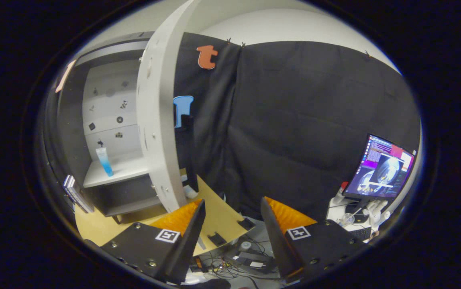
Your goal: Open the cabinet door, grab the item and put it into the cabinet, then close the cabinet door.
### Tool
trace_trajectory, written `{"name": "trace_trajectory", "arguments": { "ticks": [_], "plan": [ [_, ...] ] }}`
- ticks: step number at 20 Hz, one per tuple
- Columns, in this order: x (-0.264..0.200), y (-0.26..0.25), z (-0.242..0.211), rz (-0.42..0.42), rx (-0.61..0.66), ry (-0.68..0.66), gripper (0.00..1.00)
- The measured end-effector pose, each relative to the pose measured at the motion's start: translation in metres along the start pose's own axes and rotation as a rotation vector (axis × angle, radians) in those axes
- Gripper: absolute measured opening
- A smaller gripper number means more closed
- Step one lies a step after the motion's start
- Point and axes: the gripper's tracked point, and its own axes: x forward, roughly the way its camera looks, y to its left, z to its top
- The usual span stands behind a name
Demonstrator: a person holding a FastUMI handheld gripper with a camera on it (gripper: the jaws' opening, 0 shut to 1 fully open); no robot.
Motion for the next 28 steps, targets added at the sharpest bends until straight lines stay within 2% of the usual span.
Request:
{"name": "trace_trajectory", "arguments": {
  "ticks": [3,7,10,13,18,25,28],
  "plan": [
    [0.014,0.003,0.016,-0.005,0.025,-0.050,0.82],
    [0.023,0.018,0.023,0.031,0.024,-0.078,0.82],
    [0.029,0.018,0.022,0.013,-0.006,-0.086,0.81],
    [0.027,0.023,0.024,0.050,-0.013,-0.094,0.81],
    [0.017,0.041,0.021,0.142,-0.028,-0.086,0.80],
    [-0.005,0.081,0.010,0.335,-0.047,-0.061,0.80],
    [-0.017,0.117,0.004,0.437,-0.053,-0.044,0.80]
  ]
}}
